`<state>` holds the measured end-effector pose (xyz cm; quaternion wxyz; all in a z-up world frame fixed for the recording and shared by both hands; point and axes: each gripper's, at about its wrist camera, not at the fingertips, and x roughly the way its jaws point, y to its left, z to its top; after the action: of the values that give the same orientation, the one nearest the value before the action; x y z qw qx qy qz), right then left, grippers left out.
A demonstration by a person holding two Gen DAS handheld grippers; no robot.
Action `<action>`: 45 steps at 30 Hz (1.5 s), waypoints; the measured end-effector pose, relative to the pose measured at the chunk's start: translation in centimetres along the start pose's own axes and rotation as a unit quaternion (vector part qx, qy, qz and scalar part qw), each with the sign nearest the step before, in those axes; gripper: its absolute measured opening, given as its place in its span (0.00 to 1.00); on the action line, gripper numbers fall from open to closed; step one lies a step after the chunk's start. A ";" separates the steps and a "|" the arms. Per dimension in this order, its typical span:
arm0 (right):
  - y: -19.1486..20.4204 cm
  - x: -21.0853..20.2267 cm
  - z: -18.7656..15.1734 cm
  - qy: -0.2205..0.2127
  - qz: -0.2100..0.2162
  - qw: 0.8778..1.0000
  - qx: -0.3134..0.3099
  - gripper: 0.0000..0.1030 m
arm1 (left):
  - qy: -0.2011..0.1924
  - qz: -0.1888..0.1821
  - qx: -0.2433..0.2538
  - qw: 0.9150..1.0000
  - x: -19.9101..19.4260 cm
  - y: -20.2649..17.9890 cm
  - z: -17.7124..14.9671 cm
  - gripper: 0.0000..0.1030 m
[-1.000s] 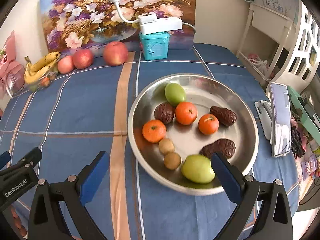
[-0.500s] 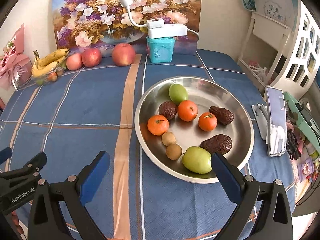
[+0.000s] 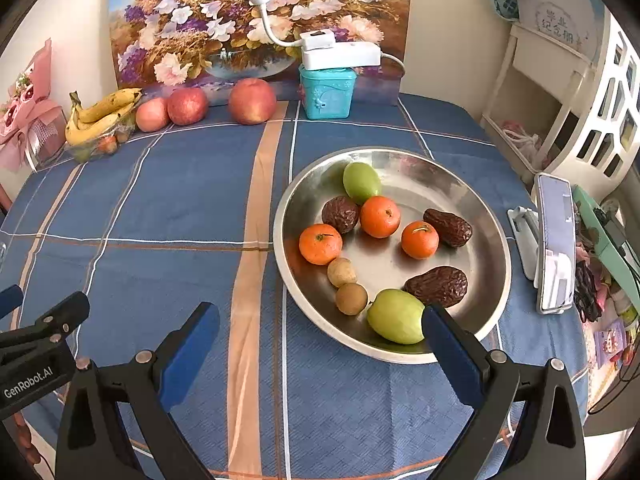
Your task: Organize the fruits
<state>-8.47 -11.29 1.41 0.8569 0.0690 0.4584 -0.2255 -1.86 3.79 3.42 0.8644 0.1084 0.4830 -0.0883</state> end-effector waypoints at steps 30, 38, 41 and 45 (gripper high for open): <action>0.1 0.2 -0.2 0.012 0.016 1.000 0.000 0.98 | -0.004 -0.001 0.000 1.000 -0.2 0.2 0.3 1.00; 0.0 0.2 -0.2 0.014 0.018 1.000 0.002 0.98 | -0.004 0.000 -0.002 1.000 -0.2 0.0 0.2 1.00; 0.0 0.2 -0.2 0.014 0.019 1.000 0.002 0.98 | -0.004 0.000 -0.001 1.000 -0.2 0.1 0.2 1.00; -0.1 0.3 -0.3 0.014 0.019 1.000 0.002 0.98 | -0.004 0.000 -0.001 1.000 -0.2 0.1 0.2 1.00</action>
<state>-8.57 -11.34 1.03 0.8546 0.0824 0.4682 -0.2088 -1.80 3.82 3.74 0.8663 0.1073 0.4798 -0.0880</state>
